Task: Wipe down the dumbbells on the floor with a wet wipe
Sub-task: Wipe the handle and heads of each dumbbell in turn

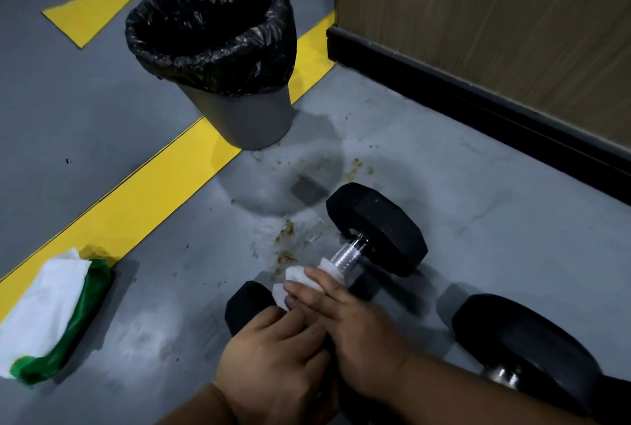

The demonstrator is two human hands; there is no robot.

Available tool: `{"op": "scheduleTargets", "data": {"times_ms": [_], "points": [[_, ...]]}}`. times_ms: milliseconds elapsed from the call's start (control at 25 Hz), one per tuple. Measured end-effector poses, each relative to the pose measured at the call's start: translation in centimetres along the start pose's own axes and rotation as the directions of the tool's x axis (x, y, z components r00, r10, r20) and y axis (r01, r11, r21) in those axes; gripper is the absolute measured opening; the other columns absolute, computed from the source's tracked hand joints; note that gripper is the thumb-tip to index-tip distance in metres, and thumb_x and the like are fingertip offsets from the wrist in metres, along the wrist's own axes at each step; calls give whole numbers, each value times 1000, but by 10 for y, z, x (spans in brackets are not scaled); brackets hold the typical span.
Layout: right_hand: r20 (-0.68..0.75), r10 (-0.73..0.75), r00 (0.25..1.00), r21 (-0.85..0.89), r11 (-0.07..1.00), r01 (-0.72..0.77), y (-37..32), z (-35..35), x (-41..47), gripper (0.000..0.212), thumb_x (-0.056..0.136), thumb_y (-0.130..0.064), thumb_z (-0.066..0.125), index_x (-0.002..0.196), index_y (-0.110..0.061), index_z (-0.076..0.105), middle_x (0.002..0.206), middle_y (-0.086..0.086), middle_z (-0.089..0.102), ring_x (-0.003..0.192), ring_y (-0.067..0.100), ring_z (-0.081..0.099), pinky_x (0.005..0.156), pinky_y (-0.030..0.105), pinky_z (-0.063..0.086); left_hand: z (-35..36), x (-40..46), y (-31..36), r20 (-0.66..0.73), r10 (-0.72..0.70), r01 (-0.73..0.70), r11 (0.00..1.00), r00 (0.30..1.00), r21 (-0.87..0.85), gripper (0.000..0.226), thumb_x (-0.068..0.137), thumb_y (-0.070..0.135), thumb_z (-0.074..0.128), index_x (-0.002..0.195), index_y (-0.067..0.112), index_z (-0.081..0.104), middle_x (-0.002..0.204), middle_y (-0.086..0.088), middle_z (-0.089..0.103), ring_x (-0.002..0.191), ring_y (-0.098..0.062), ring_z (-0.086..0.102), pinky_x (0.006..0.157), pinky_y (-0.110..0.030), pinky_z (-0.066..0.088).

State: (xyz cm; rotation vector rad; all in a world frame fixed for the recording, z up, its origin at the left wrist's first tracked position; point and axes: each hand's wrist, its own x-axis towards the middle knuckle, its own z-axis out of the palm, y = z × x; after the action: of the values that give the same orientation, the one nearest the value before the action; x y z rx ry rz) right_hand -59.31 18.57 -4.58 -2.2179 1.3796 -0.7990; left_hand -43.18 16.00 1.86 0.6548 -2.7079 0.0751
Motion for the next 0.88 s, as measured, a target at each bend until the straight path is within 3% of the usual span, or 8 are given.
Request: {"op": "scheduleTargets", "data": {"times_ms": [80, 160, 280, 400, 520, 640, 720, 880], "points": [[61, -89, 994, -72, 993, 93, 16, -10, 0, 54, 99, -21, 50, 152, -31, 43, 166, -17, 22, 154, 10, 18, 94, 30, 57, 0, 0, 0, -8, -5, 5, 1000, 1000, -4, 26, 80, 34, 66, 61, 18, 59, 69, -3, 58, 67, -25, 60, 58, -32, 46], [17, -12, 1000, -85, 996, 13, 25, -16, 2, 60, 94, -8, 53, 151, -25, 47, 163, -11, 34, 154, 14, 22, 95, 31, 57, -1, -1, -1, -8, -10, 10, 1000, 1000, -5, 28, 77, 36, 70, 60, 19, 58, 68, -2, 56, 66, -25, 56, 58, -31, 44], [-49, 79, 996, -40, 996, -81, 8, -5, -5, 64, 90, -11, 44, 152, -22, 44, 167, -14, 20, 155, 16, 19, 101, 31, 53, -1, -1, -1, -6, -2, 2, 1000, 1000, 2, 25, 77, 35, 70, 61, 19, 59, 70, -2, 58, 69, -25, 57, 59, -30, 44], [13, 9, 1000, 13, 1000, -9, -8, 2, -11, 55, 97, -22, 45, 152, -25, 45, 168, -22, 3, 154, 5, 16, 109, 13, 38, 0, 0, -1, -8, 5, -5, 1000, 1000, 15, 23, 78, 31, 67, 61, 18, 60, 71, -3, 60, 70, -25, 61, 58, -31, 45], [79, -57, 995, -52, 997, 61, 15, -17, -1, 58, 93, -18, 44, 150, -30, 46, 165, -18, 24, 154, 8, 21, 97, 28, 55, 1, -1, -1, -4, 13, -13, 1000, 1000, 24, 28, 82, 34, 63, 60, 19, 57, 69, -2, 57, 67, -25, 54, 57, -31, 43], [-99, 112, 989, -116, 986, -123, 34, -28, 5, 64, 86, -6, 37, 146, -21, 55, 159, -8, 42, 152, 15, 28, 105, 35, 51, -1, 1, -1, -15, 0, 0, 1000, 1000, 14, 32, 78, 37, 68, 56, 20, 52, 65, -1, 50, 59, -24, 47, 56, -31, 37], [-124, 145, 982, -124, 979, -161, 25, -16, -1, 66, 87, -6, 36, 151, -19, 48, 163, -8, 34, 155, 17, 20, 111, 35, 46, -1, 0, 0, -12, -2, 2, 1000, 1000, 15, 31, 76, 36, 71, 56, 20, 53, 66, -1, 51, 60, -24, 48, 57, -30, 36], [49, -11, 999, 41, 999, 9, -1, 8, -17, 57, 100, -17, 44, 157, -21, 36, 168, -18, 11, 156, 13, 11, 105, 37, 51, 0, 0, 1, 3, 1, -2, 999, 1000, 37, 25, 79, 35, 66, 61, 18, 61, 73, -4, 63, 72, -26, 59, 63, -31, 42]]}}
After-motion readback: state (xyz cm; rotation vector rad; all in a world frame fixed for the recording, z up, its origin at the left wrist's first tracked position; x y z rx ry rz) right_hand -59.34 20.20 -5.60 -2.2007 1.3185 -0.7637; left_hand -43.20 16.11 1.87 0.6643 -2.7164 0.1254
